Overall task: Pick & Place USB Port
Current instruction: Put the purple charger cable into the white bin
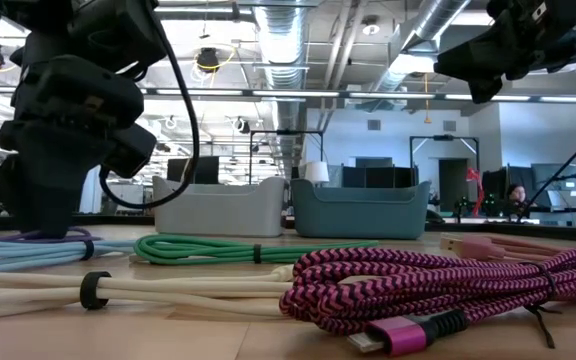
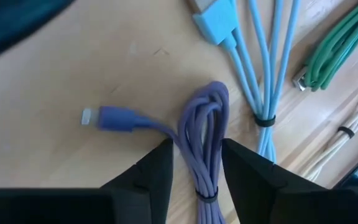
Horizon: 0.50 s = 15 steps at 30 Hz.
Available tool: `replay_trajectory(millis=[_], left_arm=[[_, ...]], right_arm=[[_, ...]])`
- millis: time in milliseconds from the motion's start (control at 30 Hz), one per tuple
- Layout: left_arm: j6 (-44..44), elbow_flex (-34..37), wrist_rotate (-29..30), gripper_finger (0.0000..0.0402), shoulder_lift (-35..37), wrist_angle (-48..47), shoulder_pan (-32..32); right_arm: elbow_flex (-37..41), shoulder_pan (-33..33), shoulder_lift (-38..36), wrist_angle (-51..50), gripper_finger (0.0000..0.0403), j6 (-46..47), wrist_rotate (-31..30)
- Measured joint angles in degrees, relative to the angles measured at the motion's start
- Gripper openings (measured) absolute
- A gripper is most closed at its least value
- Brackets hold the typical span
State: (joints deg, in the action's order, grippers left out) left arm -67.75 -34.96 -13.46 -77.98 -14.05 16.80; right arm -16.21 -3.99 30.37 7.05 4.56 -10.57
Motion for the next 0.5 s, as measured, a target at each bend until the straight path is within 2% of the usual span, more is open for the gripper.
replay_trajectory(millis=[100,300,500], left_arm=[[0.79,0.00,0.64,0.0105,-0.04,0.42,0.02],[3.05,0.07,1.90,0.0013,-0.11,0.59,-0.03],[5.53,0.15,5.91,0.0007,1.13,2.66,-0.04]], right_arm=[[0.01,-0.01,0.00,0.00,0.0075,0.00,0.00],[0.02,-0.02,0.00,0.00,0.0075,0.00,0.00],[0.00,0.00,0.00,-0.35,0.0075,-0.02,0.00]])
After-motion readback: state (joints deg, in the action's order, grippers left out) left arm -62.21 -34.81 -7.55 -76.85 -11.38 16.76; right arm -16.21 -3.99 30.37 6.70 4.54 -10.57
